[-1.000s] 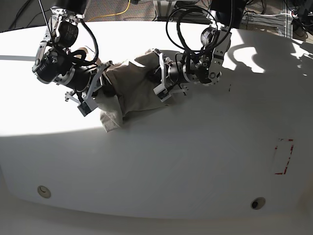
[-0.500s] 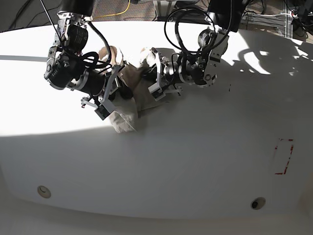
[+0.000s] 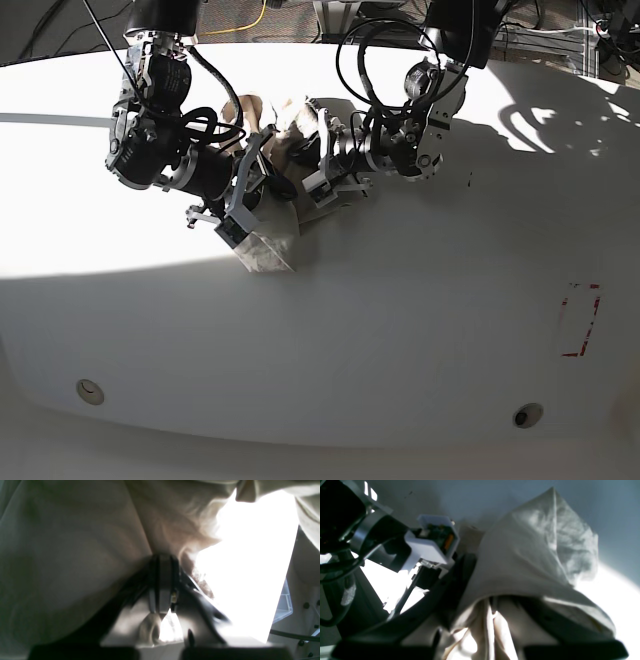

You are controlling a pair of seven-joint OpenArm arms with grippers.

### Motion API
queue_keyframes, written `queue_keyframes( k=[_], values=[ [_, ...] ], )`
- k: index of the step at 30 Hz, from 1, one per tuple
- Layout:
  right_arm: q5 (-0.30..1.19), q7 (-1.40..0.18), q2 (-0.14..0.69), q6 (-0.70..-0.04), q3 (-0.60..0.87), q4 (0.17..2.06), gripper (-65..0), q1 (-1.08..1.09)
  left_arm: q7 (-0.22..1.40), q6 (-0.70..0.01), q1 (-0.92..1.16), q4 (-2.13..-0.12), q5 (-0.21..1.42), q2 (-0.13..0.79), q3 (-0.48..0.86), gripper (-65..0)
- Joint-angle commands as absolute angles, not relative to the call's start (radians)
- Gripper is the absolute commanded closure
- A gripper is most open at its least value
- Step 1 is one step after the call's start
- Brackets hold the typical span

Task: Layout the t-shirt on the table in an organized manner, then fold the t-shirt properly
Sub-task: 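Press both grippers together, bunching the shirt into a compact bundle, then open both grippers and withdraw them from the folded shirt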

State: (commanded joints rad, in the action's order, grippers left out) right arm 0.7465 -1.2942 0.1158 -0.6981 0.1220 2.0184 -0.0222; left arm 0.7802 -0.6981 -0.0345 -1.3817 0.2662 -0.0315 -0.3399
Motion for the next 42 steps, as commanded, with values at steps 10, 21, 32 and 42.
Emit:
queue_keyframes(
  k=[10,21,32,42],
  values=[
    [0.748,-1.296,0.116,-0.698,0.094,2.02,-52.6,-0.025,0.78,-0.698,-0.035,-1.428,0.266,-0.031,-0.338,0.0],
    [0.803,-1.296,0.197,-0.698,0.09,2.025,-52.5,0.004,0.78,-0.698,-0.03,-1.58,0.266,-0.028,-0.308,0.0],
    [1.099,-1.299,0.28,-0.698,0.268,2.02,-52.5,0.018,0.78,-0.698,-0.03,-1.633,0.36,-0.028,-0.159,0.0],
    [1.095,-1.299,0.297,-0.698,0.334,1.982,-52.5,0.007,0.78,-0.698,-0.025,-1.6,0.433,-0.012,0.093,0.0]
  ],
)
